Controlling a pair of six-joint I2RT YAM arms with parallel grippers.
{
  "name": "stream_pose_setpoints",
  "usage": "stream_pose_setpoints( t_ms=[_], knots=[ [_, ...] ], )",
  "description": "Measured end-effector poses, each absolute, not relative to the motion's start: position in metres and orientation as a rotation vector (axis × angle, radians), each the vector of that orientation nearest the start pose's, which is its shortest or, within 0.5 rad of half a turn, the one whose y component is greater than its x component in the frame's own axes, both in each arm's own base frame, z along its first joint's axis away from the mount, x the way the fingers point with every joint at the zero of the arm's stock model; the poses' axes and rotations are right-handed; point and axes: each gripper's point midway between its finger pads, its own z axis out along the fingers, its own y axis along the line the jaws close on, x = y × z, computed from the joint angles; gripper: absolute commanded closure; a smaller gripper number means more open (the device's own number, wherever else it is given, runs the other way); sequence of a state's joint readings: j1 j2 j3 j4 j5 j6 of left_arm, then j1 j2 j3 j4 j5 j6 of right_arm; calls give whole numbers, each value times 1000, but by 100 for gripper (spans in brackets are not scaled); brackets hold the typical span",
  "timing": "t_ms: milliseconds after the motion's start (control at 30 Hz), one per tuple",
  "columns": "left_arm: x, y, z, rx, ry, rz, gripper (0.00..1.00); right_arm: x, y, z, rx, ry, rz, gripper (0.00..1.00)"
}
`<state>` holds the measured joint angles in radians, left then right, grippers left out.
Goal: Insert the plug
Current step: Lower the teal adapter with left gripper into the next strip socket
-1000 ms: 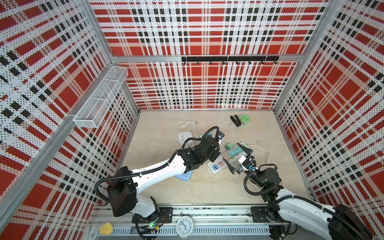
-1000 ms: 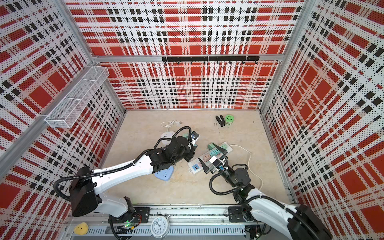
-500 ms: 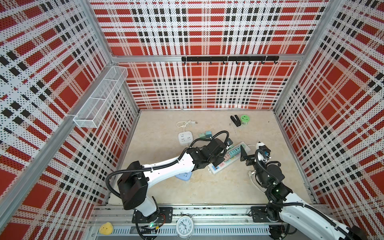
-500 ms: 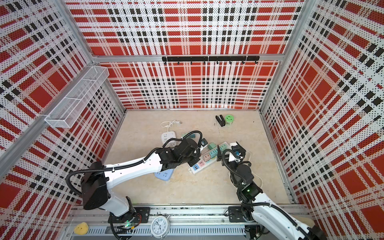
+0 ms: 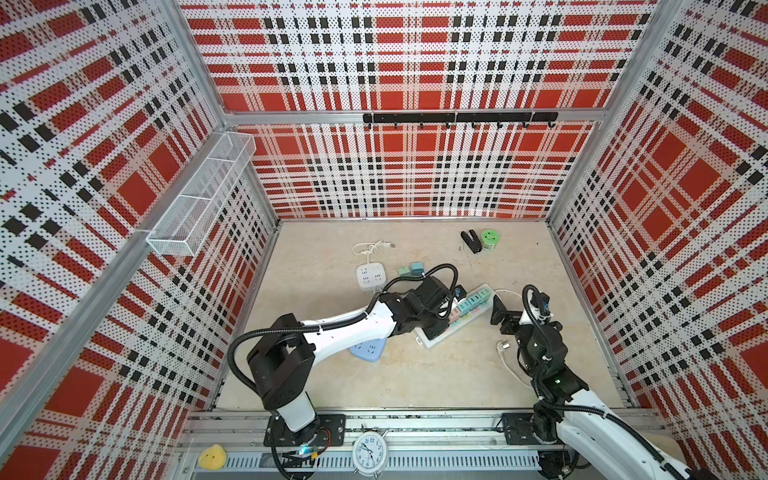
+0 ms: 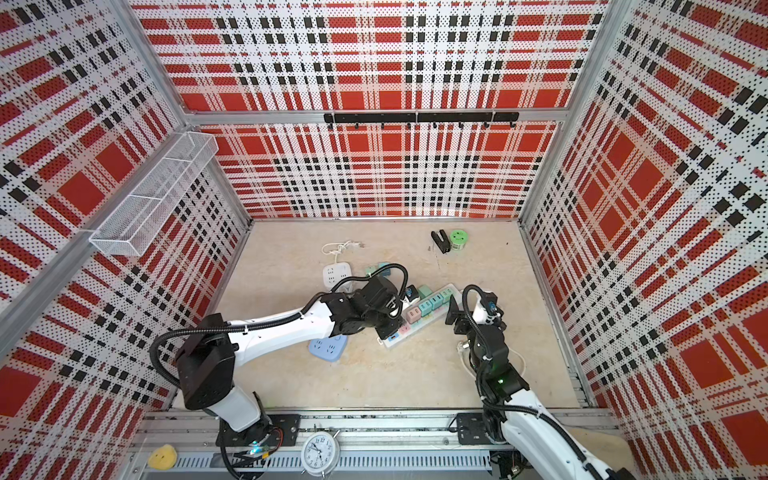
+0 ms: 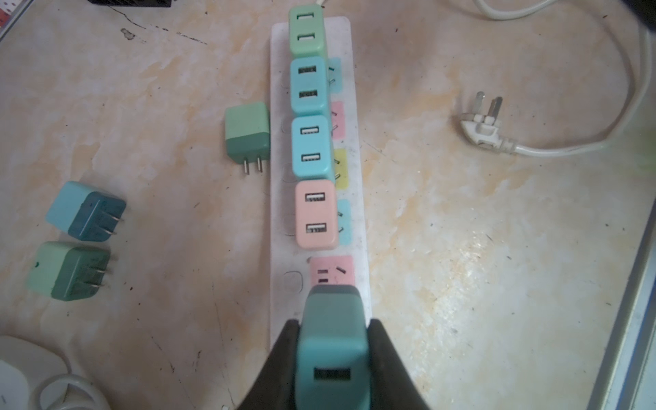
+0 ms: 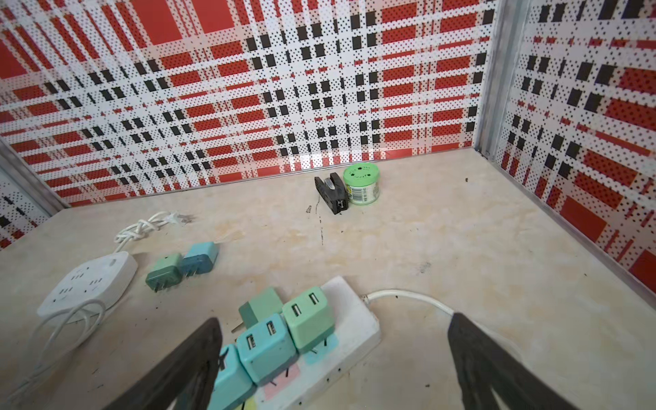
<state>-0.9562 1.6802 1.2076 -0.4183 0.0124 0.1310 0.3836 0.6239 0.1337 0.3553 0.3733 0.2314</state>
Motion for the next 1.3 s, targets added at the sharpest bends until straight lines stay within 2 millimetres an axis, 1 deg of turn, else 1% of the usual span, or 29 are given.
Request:
stream_pose_setpoints(
  t_ms=[167, 267, 500, 667, 767, 900, 1300],
  knots=[
    [258, -369, 116, 1315, 2166, -356, 100, 285, 30, 152, 231, 1728, 147, 0],
    [259, -370, 111, 1322, 2180, -352, 100, 285, 28, 146, 256, 1742, 156, 0],
    [265, -371, 91, 1321, 2229, -338, 100, 288, 30, 141, 279, 1753, 181, 0],
    [273, -376, 90, 1300, 2237, -347, 100, 288, 31, 140, 280, 1756, 187, 0],
    [274, -376, 86, 1301, 2245, -346, 100, 289, 32, 136, 276, 1773, 189, 0],
    [275, -375, 86, 1298, 2246, -340, 100, 289, 33, 133, 273, 1785, 190, 0],
    [278, -378, 82, 1314, 2263, -286, 100, 290, 33, 129, 274, 1798, 189, 0]
  ],
)
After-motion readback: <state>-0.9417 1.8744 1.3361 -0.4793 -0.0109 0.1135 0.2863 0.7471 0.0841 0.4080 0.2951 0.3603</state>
